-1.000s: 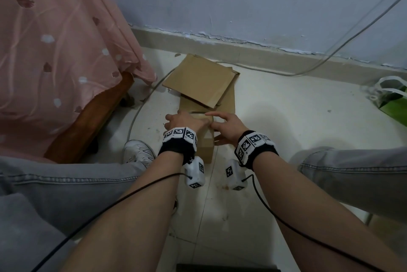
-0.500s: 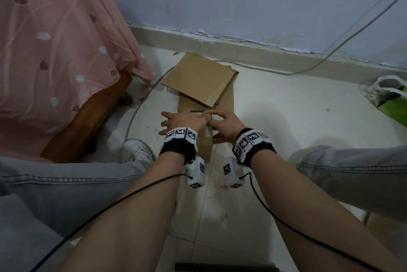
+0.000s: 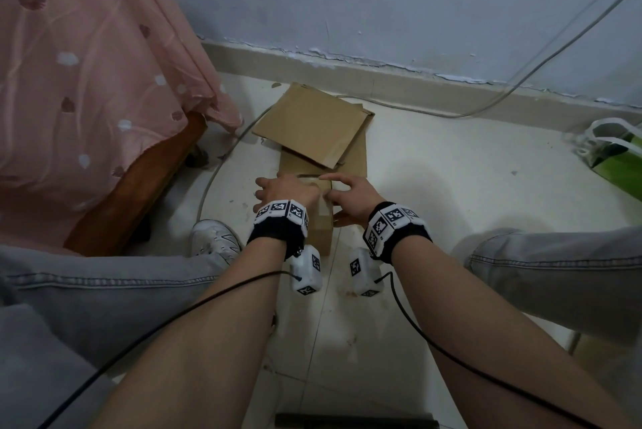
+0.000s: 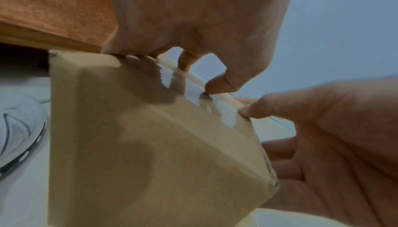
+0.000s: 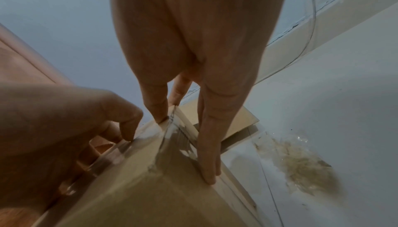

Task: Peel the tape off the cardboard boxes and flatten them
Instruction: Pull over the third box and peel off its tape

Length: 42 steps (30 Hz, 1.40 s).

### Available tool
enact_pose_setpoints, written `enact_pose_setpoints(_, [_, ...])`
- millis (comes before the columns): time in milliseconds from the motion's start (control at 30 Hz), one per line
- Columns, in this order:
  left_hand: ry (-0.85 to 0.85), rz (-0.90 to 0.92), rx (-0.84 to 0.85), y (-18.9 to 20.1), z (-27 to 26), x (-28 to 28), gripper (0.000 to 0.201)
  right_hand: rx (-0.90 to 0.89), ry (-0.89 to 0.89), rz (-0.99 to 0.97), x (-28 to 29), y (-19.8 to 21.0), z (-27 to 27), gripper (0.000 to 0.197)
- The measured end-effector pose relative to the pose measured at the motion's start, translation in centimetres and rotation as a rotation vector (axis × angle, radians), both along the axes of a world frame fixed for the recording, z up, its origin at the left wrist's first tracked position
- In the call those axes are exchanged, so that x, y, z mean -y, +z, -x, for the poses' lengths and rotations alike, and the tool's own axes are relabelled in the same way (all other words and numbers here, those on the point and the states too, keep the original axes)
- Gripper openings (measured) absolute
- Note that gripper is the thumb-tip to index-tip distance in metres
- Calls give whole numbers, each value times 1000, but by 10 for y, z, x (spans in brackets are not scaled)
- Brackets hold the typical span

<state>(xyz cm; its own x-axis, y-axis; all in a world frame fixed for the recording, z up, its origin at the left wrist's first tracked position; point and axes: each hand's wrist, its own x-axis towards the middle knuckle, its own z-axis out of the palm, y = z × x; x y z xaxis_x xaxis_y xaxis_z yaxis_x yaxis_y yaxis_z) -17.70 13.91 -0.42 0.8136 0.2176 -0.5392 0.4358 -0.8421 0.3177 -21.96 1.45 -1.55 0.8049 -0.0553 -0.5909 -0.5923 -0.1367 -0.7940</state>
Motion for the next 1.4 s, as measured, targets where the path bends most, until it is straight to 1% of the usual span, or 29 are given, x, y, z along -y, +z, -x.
enact_pose_setpoints(100, [-9,15,-14,1,1,-3,87,-2,1,0,1,0,-1,37])
enact_pose_setpoints(200, [17,44,-15,0,0,-3,85,0,2,0,1,-1,-1,36])
enact_pose_setpoints(333, [19,51,-20,2,-1,-2,88,2,2,2,0,-3,-2,36])
enact_pose_setpoints(467, [11,29,-10,3,-1,0,78,-4,-1,4,0,-1,-1,37])
enact_pose_setpoints(667, [22,42,0,5,2,0,75,2,6,22,-1,1,-1,36])
enact_pose_setpoints(900, [-45,79,-26,5,2,-10,65,-3,8,15,0,1,-1,36])
enact_pose_setpoints(1033, [-32,77,-2,2,5,-9,71,1,7,22,1,0,-1,36])
enact_pose_setpoints(1200, [-9,81,18,2,3,-9,60,0,5,3,1,-3,-1,38])
enact_pose_setpoints(1400, [35,161,43,-1,3,-14,63,-15,2,-44,3,-3,-1,35])
